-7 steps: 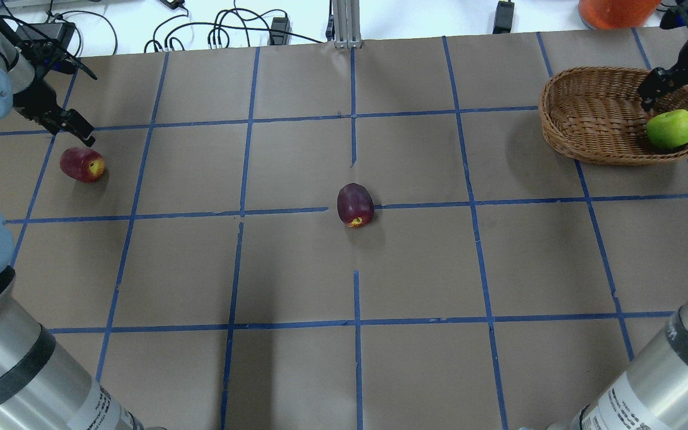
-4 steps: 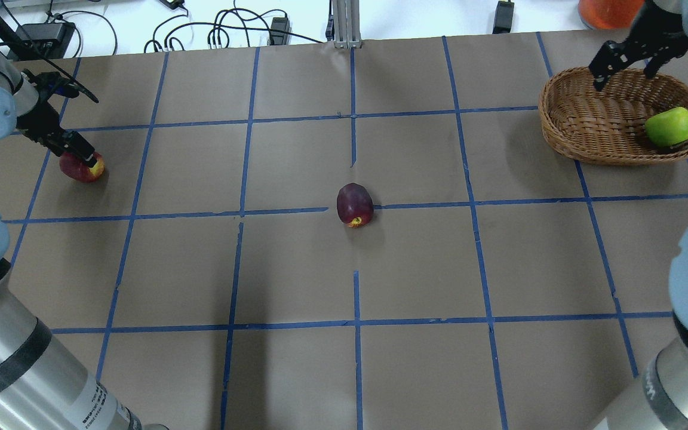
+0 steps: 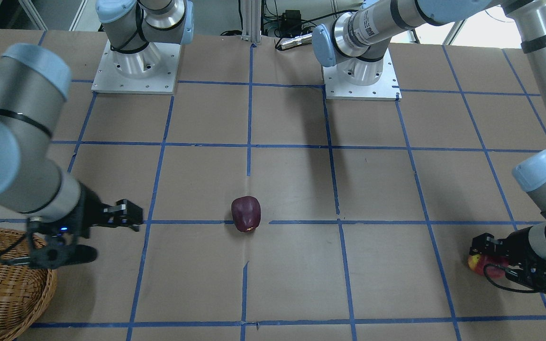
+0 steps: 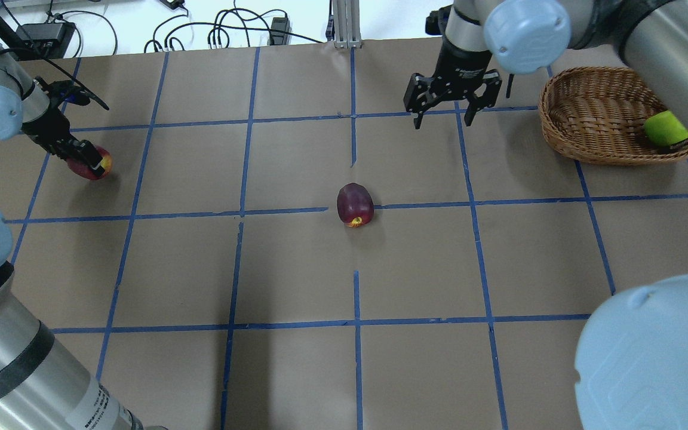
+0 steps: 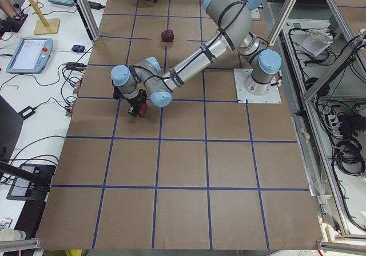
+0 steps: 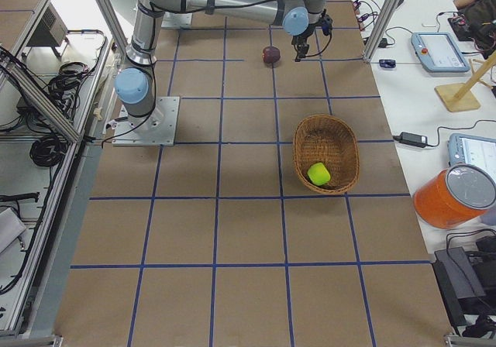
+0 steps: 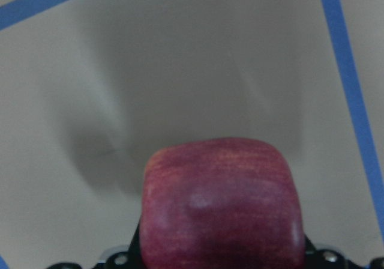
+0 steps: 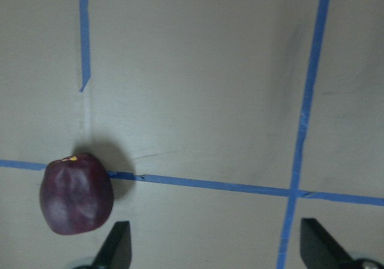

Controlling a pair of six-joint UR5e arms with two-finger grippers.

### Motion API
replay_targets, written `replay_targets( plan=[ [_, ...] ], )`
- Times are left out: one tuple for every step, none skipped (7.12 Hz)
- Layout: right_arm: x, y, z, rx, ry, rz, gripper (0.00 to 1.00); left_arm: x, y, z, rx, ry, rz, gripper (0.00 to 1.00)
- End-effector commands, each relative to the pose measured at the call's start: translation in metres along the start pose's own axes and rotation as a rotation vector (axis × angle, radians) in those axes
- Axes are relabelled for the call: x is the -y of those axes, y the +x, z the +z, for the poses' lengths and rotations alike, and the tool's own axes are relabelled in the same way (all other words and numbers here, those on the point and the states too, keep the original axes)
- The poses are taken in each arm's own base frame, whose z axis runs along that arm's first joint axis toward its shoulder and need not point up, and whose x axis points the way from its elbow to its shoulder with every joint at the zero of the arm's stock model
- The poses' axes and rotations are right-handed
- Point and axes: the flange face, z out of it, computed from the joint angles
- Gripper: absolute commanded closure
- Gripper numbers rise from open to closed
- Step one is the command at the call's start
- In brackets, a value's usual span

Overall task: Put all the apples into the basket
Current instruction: 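Grasp the dark apple with the right gripper while the left grasps the red apple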

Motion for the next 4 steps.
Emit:
replay_targets(
  plan=[
    [-0.031,-0.08,0.069,-0.016,-0.025,0.076,0.0,0.013,0.073,-0.06,-0.057,-0.057,-0.139,1.0],
    [-0.037,-0.088,0.098,-0.02,-0.029,0.082,0.0,0.012,0.108,-0.075,-0.07,-0.079,-0.188,1.0],
    [-0.036,-0.091,0.111,-0.016,-0.012,0.075,0.0,0.015,0.139,-0.093,-0.088,-0.073,-0.311,1.0],
    [-0.034,-0.098,0.118,0.044,-0.033,0.076,0.0,0.02,0.164,-0.106,-0.115,-0.051,-0.462,1.0]
  ],
)
